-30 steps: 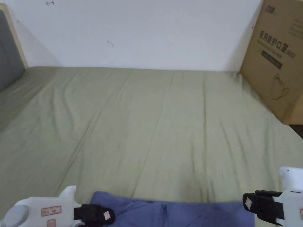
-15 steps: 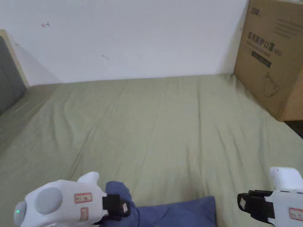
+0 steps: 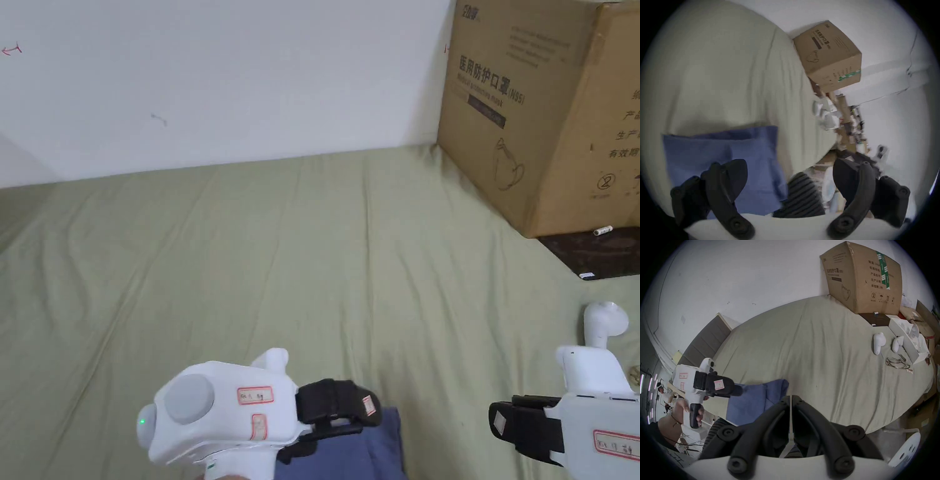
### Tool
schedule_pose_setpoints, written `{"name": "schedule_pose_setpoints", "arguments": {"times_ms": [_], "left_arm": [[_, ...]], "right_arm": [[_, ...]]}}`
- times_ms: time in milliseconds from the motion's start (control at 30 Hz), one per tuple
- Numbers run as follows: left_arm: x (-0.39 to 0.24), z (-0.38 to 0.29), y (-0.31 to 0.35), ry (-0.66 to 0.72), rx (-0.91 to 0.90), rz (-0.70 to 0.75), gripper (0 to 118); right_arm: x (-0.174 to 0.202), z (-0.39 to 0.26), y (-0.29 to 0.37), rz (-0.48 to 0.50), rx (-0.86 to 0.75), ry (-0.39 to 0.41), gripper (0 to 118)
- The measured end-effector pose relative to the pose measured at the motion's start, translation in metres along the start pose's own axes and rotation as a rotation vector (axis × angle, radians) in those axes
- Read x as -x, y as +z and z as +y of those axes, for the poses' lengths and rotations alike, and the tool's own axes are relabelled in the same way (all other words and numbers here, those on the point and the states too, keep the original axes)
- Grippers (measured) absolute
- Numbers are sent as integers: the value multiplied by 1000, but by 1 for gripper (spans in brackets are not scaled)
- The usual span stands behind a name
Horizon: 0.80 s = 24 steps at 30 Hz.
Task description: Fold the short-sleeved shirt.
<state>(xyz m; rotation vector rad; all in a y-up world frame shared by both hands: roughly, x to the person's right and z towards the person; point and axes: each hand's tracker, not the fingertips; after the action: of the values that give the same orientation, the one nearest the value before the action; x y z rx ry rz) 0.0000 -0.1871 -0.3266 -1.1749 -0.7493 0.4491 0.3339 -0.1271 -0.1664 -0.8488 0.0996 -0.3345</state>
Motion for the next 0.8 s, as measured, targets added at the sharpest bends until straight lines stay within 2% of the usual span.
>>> {"name": "schedule_pose_setpoints", "arguments": {"times_ms": [33, 67, 100, 133, 167, 300, 400, 500, 533, 633, 700, 800], "left_arm": [[3, -3, 9, -51, -21, 49, 58], [5, -6, 17, -90, -46, 90, 18], [5, -8, 23, -122, -50, 142, 6], [8, -12, 24, -137, -30, 185, 6], [11, -13, 24, -138, -30, 194, 1], [23, -19, 0, -82, 93, 104, 1], [18, -30, -44, -69, 185, 34, 1], [21, -41, -91, -35, 251, 57, 0], [24, -44, -105, -16, 268, 25, 0], [21, -52, -116, 86, 247, -63, 0], [15, -53, -106, 67, 226, -32, 0], [0, -48, -66, -38, 107, -34, 1]], "right_arm": [[-2, 0, -1, 0, 1, -3, 2], [-3, 0, -2, 0, 1, -5, 2], [-4, 0, -3, 1, 0, -6, 2], [-2, 0, -3, 1, 0, -6, 2], [-3, 0, -4, 0, 1, -6, 2], [-4, 1, -7, 1, 3, -12, 2], [-3, 2, -6, 0, 1, -12, 2], [-2, 1, -5, -4, 2, -8, 2], [-2, 1, -5, -6, 3, -7, 2], [0, 0, -4, -7, 6, -5, 2], [4, 1, -2, -5, 8, -4, 2], [10, 3, 1, 2, 4, 8, 2]]}}
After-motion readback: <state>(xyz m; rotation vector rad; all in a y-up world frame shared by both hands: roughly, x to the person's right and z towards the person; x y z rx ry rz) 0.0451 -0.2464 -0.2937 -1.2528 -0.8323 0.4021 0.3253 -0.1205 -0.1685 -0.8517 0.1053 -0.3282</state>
